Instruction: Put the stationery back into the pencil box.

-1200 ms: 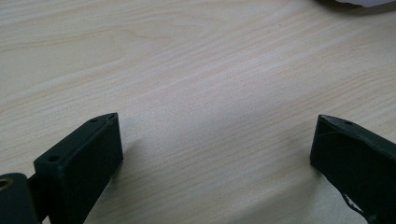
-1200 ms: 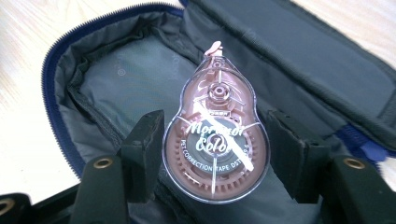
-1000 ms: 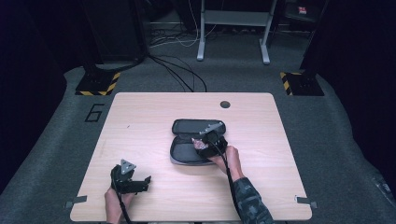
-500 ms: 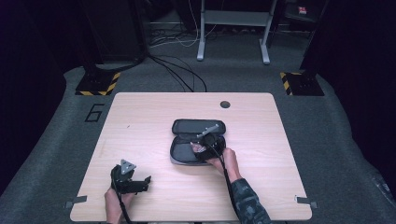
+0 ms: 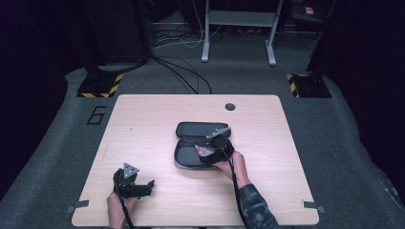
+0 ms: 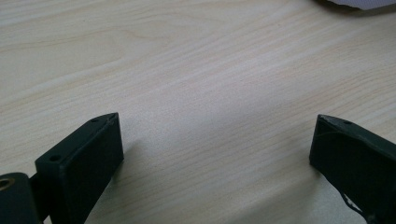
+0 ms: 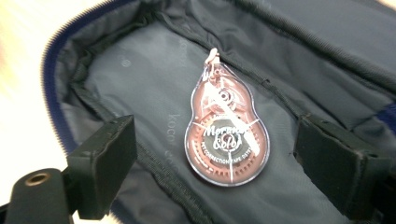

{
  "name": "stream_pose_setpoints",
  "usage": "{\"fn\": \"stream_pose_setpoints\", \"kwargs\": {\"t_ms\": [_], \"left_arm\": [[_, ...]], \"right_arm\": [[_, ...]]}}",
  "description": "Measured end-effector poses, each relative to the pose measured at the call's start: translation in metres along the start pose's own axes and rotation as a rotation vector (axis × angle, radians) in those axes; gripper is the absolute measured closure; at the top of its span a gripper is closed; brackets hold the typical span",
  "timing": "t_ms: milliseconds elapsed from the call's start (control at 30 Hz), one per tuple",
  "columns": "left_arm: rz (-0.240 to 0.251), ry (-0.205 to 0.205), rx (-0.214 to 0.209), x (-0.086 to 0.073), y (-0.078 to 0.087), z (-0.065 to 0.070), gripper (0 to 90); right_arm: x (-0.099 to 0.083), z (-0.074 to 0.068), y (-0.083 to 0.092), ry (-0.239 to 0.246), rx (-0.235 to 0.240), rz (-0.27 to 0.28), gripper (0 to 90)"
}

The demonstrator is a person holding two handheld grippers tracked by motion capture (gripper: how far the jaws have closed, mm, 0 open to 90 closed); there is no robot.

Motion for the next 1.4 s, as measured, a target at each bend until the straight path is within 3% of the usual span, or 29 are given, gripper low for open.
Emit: {"fn": "stream_pose_setpoints", "kwargs": {"t_ms": [333,533,700,833,867,1067,1400], "left_arm": [[0.0,0.0,0.0,0.0,0.0,0.0,2.6],[0.0,0.0,0.001,0.0,0.0,0.0,2.6],[0.0,0.0,0.001,0.0,0.0,0.0,2.6],[0.0,0.0,0.001,0.0,0.0,0.0,2.6],[0.0,0.0,0.001,0.0,0.0,0.0,2.6],[0.007,0.011,0.002,0.001,0.0,0.001,2.6],[0.006,0.01,0.002,0.001,0.0,0.001,2.6]], "right_arm": [[-0.003,-0.009,0.039,0.068,-0.008,0.051,8.9],[-0.013,-0.013,0.068,0.071,-0.036,0.112,8.6],[-0.024,-0.012,0.083,0.063,-0.056,0.129,8.9],[-0.04,-0.004,0.095,0.057,-0.09,0.148,9.0],[-0.052,0.001,0.101,0.041,-0.108,0.151,9.1],[-0.086,0.019,0.11,-0.008,-0.166,0.149,8.9],[-0.162,0.057,0.105,-0.151,-0.266,0.119,9.1]]}}
Point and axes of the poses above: each handheld gripper's, and its own axes: y roughly backward along the jaws, x roughly out of its top, z roughly to its right, the point moved 9 cm from there along -y, roughly forward along the jaws, and after that the axes turned 3 degrees about x, right-handed, at the moved point
